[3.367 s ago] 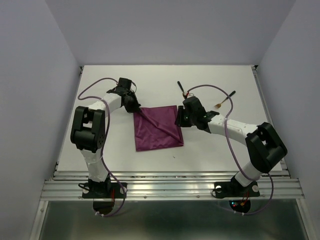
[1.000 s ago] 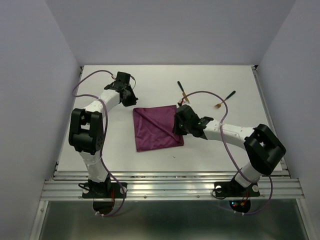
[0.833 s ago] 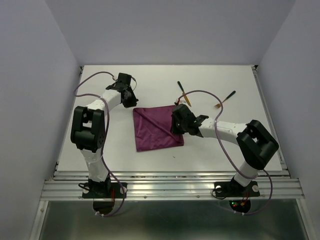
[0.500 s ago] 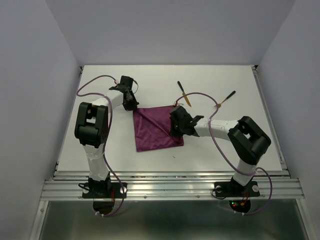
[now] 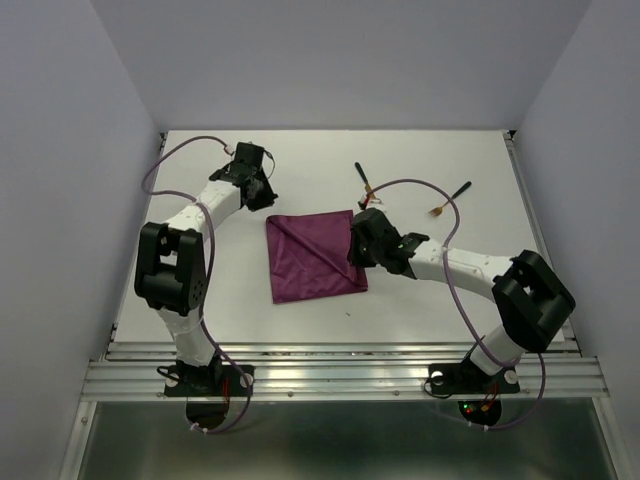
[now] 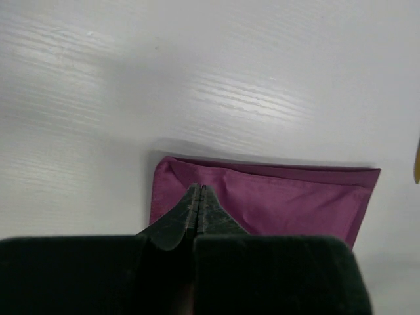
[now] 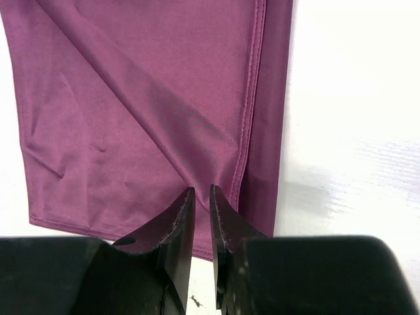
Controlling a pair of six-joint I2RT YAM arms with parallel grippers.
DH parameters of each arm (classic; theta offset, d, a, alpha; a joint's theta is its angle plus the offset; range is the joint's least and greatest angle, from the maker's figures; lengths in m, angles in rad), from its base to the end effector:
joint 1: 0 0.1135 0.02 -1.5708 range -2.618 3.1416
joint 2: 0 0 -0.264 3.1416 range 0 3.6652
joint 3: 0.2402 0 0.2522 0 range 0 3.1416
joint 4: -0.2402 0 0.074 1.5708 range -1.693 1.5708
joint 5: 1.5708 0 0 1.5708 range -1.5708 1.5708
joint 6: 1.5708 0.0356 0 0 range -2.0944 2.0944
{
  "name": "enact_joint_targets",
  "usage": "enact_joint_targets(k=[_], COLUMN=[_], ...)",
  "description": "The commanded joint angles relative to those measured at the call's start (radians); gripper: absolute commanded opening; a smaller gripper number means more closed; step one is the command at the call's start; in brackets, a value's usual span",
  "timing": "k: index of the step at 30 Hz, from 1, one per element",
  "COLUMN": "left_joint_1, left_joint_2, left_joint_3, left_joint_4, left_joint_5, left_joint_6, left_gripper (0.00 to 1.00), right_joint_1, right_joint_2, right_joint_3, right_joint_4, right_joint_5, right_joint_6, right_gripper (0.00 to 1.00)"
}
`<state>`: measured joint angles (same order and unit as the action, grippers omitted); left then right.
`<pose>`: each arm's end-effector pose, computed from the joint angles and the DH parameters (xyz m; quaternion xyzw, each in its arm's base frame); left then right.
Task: Fold the napkin into a case and place the utensils inside
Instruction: Smooth out the upper triangle-folded napkin at the center of the board.
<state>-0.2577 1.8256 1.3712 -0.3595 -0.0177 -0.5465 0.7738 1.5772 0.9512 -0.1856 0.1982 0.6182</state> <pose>0.3949 -0.1034 0.2357 -0.1369 0.9191 -0.1370 0.3432 0.2412 0.2258 0.2036 -0.0353 0.9243 0.1659 0.3419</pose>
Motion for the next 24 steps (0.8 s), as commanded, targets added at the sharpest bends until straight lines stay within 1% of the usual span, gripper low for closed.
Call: enact_joint_targets(k=[1, 2, 3, 6, 12, 13, 16, 21, 22, 24], left_joint_1=[-0.052, -0.06, -0.061, -0.071, -0.086, -0.087, -0.094, -0.107, -0.113, -0.117], left_joint_2=[-0.086, -0.083, -0.069, -0.017, 0.04, 0.04, 0.028, -0.023, -0.037, -0.046], left_joint_3=[-0.096, -0.116, -0.141, -0.153, -0.147, -0.147, -0.144, -0.132, -0.129, -0.124], left_joint_4=[0.079, 0.097, 0.12, 0.136, 0.143, 0.142, 0.128, 0.102, 0.096, 0.09], left_joint_5=[0.013, 0.013, 0.044, 0.051, 0.045, 0.045, 0.036, 0.028, -0.005, -0.007], left_joint_6=[0.002, -0.009, -0.013, -0.02, -0.017, -0.018, -0.013, -0.012, -0.012, -0.012], left_gripper=[0.02, 0.02, 0.02, 0.01, 0.01, 0.01, 0.01, 0.01, 0.01, 0.01], right_joint_1=[0.007, 0.007, 0.007, 0.007, 0.007, 0.007, 0.007, 0.007, 0.007, 0.007], right_joint_2=[-0.014, -0.02, -0.022, -0.023, 0.012, 0.015, 0.006, -0.086, -0.095, -0.117], right_joint_3=[-0.005, -0.014, -0.035, -0.068, -0.118, -0.123, -0.117, -0.104, -0.097, -0.092], right_joint_4=[-0.038, -0.035, -0.032, -0.017, -0.009, -0.014, -0.026, -0.031, -0.034, -0.035], right_joint_5=[0.032, 0.009, -0.002, -0.022, 0.026, 0.035, 0.034, 0.009, 0.003, -0.006], right_joint_6=[0.0, 0.014, 0.018, 0.035, 0.023, 0.022, 0.017, 0.009, 0.009, 0.014], right_gripper=[0.21, 0.21, 0.21, 0.2, 0.2, 0.18, 0.18, 0.18, 0.18, 0.18])
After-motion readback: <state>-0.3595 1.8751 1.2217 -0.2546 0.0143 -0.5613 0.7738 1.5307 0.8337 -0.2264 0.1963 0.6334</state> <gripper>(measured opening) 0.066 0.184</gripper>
